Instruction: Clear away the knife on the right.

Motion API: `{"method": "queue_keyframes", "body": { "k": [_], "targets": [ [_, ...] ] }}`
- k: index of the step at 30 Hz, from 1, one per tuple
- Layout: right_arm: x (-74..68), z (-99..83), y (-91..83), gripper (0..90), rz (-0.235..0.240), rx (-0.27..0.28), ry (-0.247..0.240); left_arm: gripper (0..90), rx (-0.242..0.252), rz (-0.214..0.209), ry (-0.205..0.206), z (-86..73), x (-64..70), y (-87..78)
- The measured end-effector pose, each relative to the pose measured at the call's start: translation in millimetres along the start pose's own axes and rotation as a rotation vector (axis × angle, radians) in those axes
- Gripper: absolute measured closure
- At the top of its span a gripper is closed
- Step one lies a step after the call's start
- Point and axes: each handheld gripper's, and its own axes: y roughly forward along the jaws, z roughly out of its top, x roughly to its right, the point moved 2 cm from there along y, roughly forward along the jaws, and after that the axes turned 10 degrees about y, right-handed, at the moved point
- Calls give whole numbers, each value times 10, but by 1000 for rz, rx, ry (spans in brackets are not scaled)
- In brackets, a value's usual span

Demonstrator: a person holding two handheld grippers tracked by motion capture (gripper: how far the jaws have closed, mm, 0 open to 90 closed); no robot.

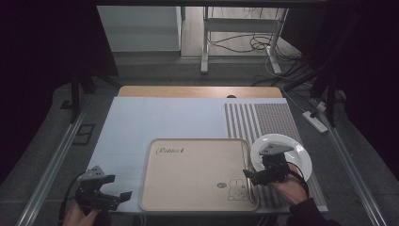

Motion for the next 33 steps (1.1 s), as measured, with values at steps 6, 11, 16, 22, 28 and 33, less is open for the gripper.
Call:
{"method": "queue_keyframes", "body": {
  "k": [6,11,16,22,28,33],
  "targets": [
    [33,-90,-95,0,-8,18,19,19,1,0,0,0,1,-1],
    [72,-197,-179,0,-33,17,50,19,4,0,-2,-1,-1,-1],
    [120,-283,-263,0,-51,24,64,19,3,-1,-3,-1,-1,0],
    [184,-400,-376,0,-76,47,93,19,3,-1,-3,-1,-2,0],
    [234,-502,-472,0,-93,62,127,19,3,-1,-3,-1,-2,0],
    [261,-584,-525,0,-101,68,150,18,4,-1,-5,-2,-3,-1]
  ]
}}
